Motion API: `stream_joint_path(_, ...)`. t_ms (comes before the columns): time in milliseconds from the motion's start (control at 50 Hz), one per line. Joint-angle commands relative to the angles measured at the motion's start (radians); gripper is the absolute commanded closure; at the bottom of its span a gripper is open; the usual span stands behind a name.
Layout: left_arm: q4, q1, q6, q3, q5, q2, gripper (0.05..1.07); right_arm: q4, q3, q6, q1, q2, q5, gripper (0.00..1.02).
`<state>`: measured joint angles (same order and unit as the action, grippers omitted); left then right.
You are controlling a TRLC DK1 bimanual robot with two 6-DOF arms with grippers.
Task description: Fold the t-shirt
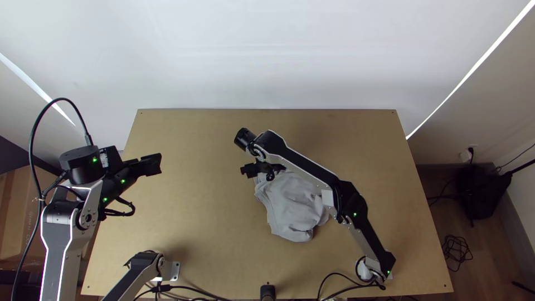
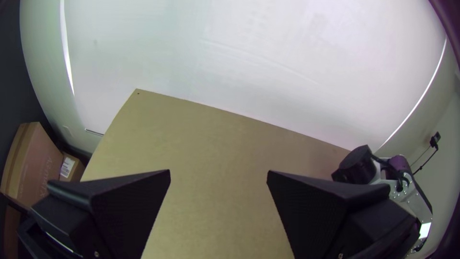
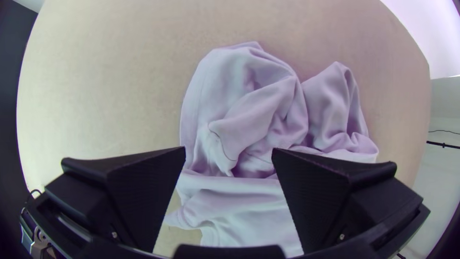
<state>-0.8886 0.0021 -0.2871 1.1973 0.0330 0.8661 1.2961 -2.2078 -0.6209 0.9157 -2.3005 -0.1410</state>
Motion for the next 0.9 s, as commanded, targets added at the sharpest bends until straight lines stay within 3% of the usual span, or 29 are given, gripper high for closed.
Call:
stream_joint_path(0, 0.014, 0.018, 0.016, -0.016, 0.002, 0.011, 0.10, 0.020, -0.026, -0.017, 0.014, -0.059, 0.017, 0.25)
stream_joint_path(80, 0.014, 0.022, 0.022, -0.016, 0.001, 0.011, 0.10, 0.023, -0.026, -0.014, 0.022, -0.077, 0.035, 0.25)
stream_joint_path(100, 0.014, 0.026, 0.025, -0.016, 0.002, 0.011, 0.10, 0.022, -0.026, -0.013, 0.023, -0.080, 0.038, 0.30)
stream_joint_path(160, 0.013, 0.033, 0.031, -0.016, 0.002, 0.011, 0.10, -0.004, -0.033, 0.015, 0.026, -0.088, 0.037, 0.68)
stream_joint_path(200, 0.013, 0.036, 0.035, -0.016, 0.001, 0.011, 0.10, -0.052, -0.035, 0.039, 0.023, -0.088, 0.023, 1.00)
stream_joint_path(560, 0.013, 0.015, 0.040, -0.025, 0.004, 0.016, 0.10, -0.189, -0.056, 0.076, -0.023, 0.115, 0.003, 1.00)
stream_joint_path(880, 0.063, -0.341, 0.091, -0.111, 0.002, 0.042, 0.10, -0.212, -0.023, 0.087, -0.127, 0.274, -0.009, 1.00)
